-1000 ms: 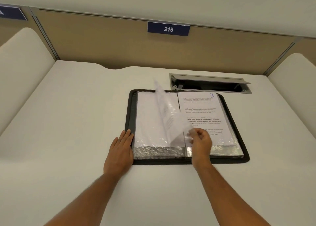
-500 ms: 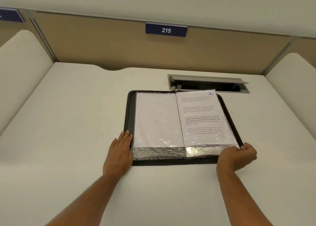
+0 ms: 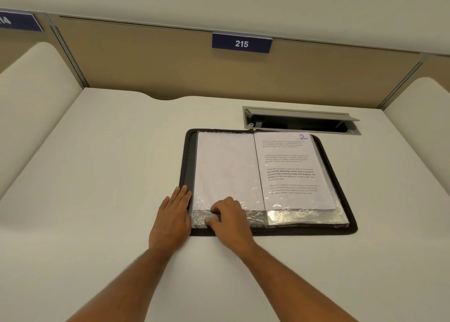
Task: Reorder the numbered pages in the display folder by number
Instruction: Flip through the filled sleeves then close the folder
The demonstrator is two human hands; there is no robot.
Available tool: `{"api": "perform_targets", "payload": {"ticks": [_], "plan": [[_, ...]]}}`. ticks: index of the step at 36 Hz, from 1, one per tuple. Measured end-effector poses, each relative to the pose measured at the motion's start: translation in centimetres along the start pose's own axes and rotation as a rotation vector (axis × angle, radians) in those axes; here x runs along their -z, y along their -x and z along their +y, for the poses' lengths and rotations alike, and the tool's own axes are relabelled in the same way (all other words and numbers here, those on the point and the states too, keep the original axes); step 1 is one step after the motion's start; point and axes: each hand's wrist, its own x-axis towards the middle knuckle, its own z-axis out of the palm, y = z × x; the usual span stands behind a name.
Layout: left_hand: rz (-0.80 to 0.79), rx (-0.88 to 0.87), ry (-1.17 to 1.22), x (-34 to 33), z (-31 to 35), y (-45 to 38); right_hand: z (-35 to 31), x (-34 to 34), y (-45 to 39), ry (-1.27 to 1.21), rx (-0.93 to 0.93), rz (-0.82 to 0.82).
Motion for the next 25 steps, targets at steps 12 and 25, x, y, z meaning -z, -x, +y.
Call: {"api": "perform_targets", "payload": {"ticks": [12, 25], "plan": [[0.007, -0.001, 0.018, -0.1, -0.1, 0.0, -0.7, -0.3, -0.8, -0.071, -0.101, 0.091], [0.008, -0.003, 0.023, -0.1, -0.2, 0.1, 5.1, 7.8, -0.4, -1.126, -0.526, 0.606]]}}
